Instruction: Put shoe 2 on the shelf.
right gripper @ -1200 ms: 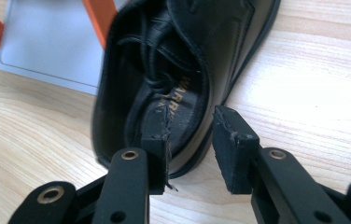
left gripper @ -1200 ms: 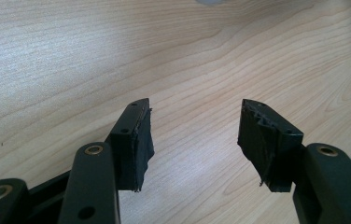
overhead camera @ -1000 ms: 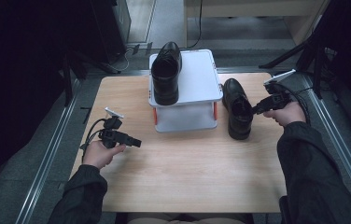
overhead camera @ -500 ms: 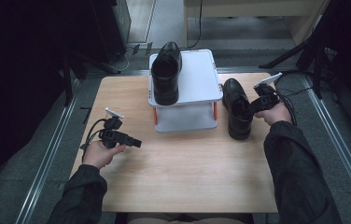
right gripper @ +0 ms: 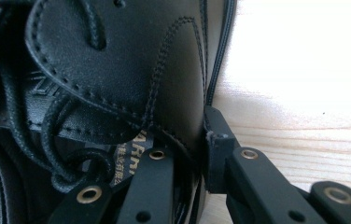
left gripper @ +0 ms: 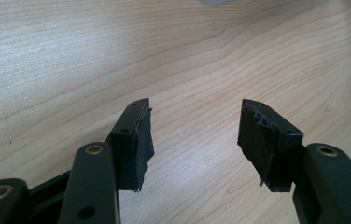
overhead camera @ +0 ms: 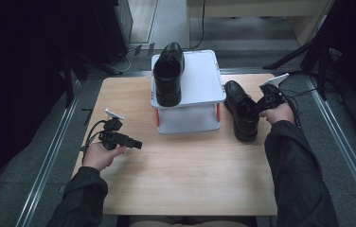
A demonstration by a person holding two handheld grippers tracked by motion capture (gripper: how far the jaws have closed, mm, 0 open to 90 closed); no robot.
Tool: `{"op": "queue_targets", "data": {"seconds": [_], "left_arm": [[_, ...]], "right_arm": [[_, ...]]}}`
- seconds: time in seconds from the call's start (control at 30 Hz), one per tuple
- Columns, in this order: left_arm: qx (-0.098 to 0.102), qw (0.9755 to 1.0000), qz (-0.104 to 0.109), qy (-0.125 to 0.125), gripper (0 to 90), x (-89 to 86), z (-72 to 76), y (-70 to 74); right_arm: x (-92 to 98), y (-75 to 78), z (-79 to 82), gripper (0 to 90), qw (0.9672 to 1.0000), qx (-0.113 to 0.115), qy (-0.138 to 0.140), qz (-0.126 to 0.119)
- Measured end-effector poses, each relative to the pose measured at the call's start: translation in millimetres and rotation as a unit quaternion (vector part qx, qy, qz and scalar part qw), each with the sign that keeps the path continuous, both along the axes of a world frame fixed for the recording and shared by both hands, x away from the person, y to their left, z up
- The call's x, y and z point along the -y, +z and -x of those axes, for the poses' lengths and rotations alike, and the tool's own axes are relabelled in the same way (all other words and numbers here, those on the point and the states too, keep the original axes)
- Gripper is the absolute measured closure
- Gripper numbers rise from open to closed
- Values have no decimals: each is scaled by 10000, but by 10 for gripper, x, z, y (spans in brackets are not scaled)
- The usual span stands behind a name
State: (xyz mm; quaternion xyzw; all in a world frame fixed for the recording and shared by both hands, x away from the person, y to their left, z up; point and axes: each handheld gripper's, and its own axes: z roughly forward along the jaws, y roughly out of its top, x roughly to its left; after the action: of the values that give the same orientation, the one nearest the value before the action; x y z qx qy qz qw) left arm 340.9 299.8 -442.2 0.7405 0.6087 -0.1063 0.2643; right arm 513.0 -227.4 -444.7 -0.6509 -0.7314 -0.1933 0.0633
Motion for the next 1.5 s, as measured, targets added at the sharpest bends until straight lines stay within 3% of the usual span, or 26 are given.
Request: {"op": "queue_targets", "data": {"seconds": [0.33, 0.63, 0.77, 0.9, 1.23, 1.5], "left_arm": [[17, 10000, 49, -9, 440, -24, -1, 3], [50, 10000, 27, 51, 440, -77, -3, 8], [66, 9999, -2, 83, 440, -75, 1, 12], [223, 9997, -28, 62, 442, -89, 8, 51], [117, 9999, -102, -1, 441, -84, -1, 25], [77, 9999, -102, -63, 440, -72, -7, 19]], "right_arm": [[3, 106, -13, 843, 9995, -281, -78, -96], [2, 323, 25, 843, 9996, -269, -68, -45], [29, 490, 41, 843, 9996, -206, -127, -109], [63, 651, 50, 842, 9997, -165, -140, -130], [124, 1175, 10, 844, 9992, 6, -391, -113], [51, 1683, -18, 843, 9981, 244, -436, -363]]}}
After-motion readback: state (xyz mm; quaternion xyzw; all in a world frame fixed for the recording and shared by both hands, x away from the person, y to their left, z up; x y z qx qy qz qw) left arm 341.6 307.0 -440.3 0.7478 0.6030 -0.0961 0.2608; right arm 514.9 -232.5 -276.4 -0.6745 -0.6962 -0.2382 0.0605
